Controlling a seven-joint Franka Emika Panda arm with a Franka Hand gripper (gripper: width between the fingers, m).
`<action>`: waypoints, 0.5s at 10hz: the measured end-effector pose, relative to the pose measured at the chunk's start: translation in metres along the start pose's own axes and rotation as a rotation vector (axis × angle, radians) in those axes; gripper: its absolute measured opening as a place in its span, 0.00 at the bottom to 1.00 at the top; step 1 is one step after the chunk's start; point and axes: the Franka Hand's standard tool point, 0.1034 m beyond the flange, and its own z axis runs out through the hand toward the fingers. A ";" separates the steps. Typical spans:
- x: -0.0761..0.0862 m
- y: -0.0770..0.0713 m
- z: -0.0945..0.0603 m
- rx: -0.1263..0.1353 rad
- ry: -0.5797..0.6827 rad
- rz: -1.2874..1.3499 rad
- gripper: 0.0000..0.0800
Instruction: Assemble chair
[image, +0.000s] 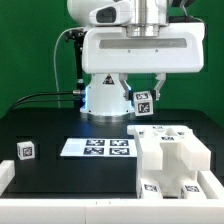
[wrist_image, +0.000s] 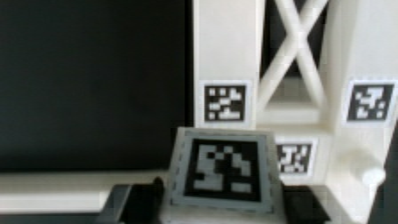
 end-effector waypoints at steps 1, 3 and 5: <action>0.009 -0.024 -0.001 0.000 0.106 -0.087 0.36; 0.008 -0.022 0.003 0.001 0.107 -0.103 0.36; 0.008 -0.028 0.006 0.001 0.110 -0.115 0.36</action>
Offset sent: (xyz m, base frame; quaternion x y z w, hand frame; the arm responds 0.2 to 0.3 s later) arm 0.0000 0.0000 0.0000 0.0000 0.0000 0.0000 1.0000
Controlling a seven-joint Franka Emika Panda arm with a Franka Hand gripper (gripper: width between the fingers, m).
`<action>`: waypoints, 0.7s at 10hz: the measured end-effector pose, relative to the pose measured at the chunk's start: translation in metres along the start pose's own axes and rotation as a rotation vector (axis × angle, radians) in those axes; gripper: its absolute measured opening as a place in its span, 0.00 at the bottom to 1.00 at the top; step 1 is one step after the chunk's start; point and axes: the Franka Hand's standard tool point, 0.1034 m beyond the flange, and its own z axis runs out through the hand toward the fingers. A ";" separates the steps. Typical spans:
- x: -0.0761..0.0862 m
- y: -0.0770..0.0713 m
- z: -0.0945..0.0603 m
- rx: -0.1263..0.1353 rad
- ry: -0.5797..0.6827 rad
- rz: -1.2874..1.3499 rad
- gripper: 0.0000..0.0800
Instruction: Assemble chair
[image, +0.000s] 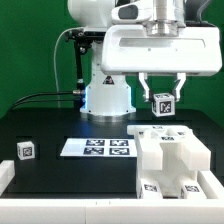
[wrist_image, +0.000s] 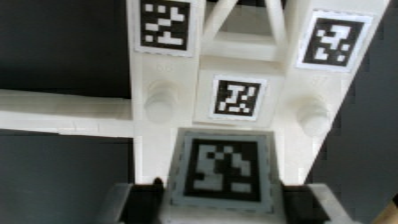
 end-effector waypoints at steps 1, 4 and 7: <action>-0.002 -0.015 0.006 0.004 -0.004 -0.031 0.36; 0.000 -0.050 0.013 0.020 -0.005 -0.092 0.36; -0.003 -0.043 0.022 0.013 -0.007 -0.117 0.36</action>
Offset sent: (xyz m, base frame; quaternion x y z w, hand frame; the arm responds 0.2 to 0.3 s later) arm 0.0049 0.0208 -0.0020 -0.0391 0.0179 -0.0304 0.9986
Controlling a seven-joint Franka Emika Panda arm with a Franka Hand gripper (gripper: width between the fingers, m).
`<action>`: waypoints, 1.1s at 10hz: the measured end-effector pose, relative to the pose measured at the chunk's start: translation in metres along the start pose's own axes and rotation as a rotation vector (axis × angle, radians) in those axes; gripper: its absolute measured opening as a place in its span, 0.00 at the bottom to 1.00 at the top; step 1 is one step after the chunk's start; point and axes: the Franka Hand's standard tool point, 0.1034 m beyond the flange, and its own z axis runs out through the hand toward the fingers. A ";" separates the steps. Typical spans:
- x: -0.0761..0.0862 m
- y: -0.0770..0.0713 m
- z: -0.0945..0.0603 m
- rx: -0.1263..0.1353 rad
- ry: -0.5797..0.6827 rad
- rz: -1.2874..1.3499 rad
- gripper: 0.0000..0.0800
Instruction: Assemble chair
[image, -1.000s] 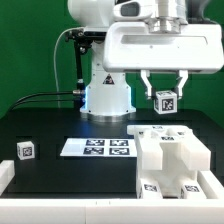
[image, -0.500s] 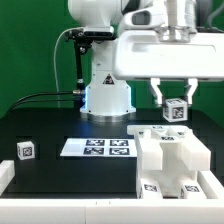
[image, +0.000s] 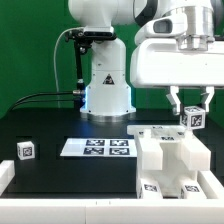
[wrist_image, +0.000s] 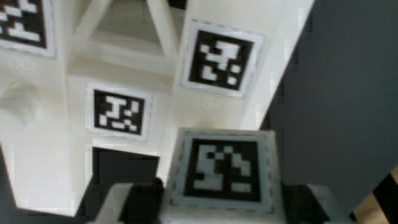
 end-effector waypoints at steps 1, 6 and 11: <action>0.000 0.003 0.001 -0.001 0.006 -0.009 0.36; -0.002 0.001 0.010 -0.004 0.027 -0.034 0.36; 0.000 -0.004 0.011 -0.003 0.043 -0.066 0.36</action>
Offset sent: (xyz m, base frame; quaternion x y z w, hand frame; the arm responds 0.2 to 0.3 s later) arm -0.0007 -0.0021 -0.0113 0.0008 0.0047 -0.0068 1.0000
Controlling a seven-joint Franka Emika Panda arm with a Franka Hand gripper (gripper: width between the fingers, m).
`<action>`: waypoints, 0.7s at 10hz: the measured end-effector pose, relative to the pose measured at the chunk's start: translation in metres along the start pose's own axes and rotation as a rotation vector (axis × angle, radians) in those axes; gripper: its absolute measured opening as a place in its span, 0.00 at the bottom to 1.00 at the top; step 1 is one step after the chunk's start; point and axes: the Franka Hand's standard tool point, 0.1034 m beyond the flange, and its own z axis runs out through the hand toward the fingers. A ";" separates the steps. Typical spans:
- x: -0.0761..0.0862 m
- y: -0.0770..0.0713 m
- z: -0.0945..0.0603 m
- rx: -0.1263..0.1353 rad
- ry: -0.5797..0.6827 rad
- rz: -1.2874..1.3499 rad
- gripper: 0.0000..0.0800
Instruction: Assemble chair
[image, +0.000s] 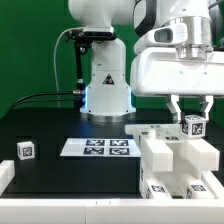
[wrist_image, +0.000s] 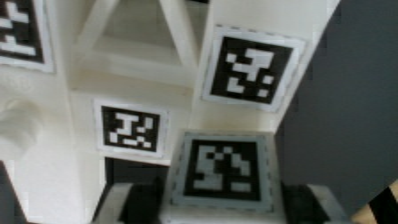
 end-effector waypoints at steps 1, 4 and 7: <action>0.000 0.000 0.000 0.000 0.000 -0.006 0.36; 0.000 0.000 0.000 0.000 0.000 -0.007 0.65; 0.003 0.002 0.000 0.009 -0.050 0.117 0.80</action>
Offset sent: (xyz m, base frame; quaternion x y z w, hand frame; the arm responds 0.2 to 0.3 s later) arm 0.0000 0.0000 0.0000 0.0000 0.0000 0.0000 1.0000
